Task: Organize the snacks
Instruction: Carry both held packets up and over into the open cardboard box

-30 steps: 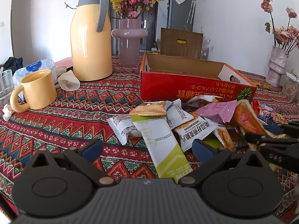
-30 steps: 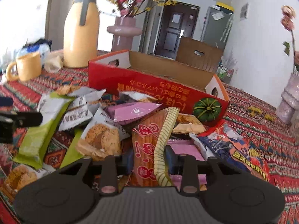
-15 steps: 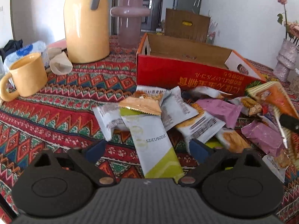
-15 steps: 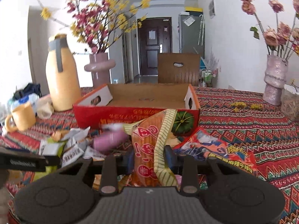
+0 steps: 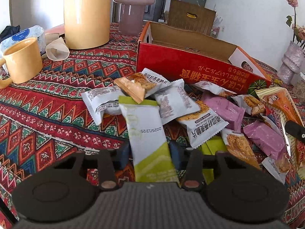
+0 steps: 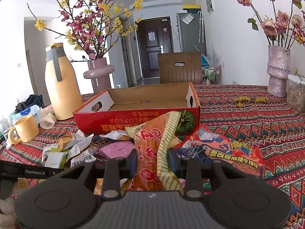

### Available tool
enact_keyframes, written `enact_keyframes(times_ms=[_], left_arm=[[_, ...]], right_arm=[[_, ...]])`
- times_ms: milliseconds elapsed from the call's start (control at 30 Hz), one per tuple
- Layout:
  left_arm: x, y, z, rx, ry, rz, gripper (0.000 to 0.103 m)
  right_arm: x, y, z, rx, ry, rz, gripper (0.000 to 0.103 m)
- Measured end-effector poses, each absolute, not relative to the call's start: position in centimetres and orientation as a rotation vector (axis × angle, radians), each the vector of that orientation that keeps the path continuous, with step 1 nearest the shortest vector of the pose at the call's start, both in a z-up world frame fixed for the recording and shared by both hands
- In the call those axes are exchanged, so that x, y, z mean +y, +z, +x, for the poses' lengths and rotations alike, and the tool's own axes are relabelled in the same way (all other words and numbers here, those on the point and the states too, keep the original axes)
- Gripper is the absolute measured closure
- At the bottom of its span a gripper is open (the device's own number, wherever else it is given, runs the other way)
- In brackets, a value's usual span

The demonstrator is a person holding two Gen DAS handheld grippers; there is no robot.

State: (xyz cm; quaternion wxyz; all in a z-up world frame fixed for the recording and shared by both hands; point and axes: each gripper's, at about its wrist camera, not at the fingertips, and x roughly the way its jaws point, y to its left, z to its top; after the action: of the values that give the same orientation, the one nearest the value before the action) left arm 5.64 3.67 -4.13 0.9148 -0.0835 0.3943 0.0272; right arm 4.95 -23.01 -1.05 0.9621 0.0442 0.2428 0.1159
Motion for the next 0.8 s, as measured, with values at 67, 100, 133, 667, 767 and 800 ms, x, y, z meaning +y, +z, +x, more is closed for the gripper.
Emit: enact_keyframes(times_ms=[67,100,133,667,767,800], left_arm=[[3.7,-4.0,5.5,0.806,0.058,-0.172,0.063],[3.8,-3.9,5.5,0.804,0.060,-0.173,0.063],[3.9,-3.8,5.4,0.801,0.058,-0.174,0.063],[3.6,0.2,3.4,0.668,0.032,-0.120,0.063],[3.5,1.3,3.4,0.639,0.026,-0.114,0.063],[3.5,1.6,3.4,0.630,0.024,-0.110,0.063]], right_arm=[[-23.1,-1.0,4.8,0.490,0.235,0.091,0.071],[-23.1,-1.0,4.7,0.490,0.235,0.093,0.071],[-23.1,-1.0,4.7,0.488,0.234,0.095,0.071],[-23.4,-0.2,3.9,0.455,0.240,0.120,0.071],[-23.4,0.3,4.1,0.442,0.240,0.123,0.071],[-23.5,0.4,4.1,0.438,0.240,0.124,0.071]])
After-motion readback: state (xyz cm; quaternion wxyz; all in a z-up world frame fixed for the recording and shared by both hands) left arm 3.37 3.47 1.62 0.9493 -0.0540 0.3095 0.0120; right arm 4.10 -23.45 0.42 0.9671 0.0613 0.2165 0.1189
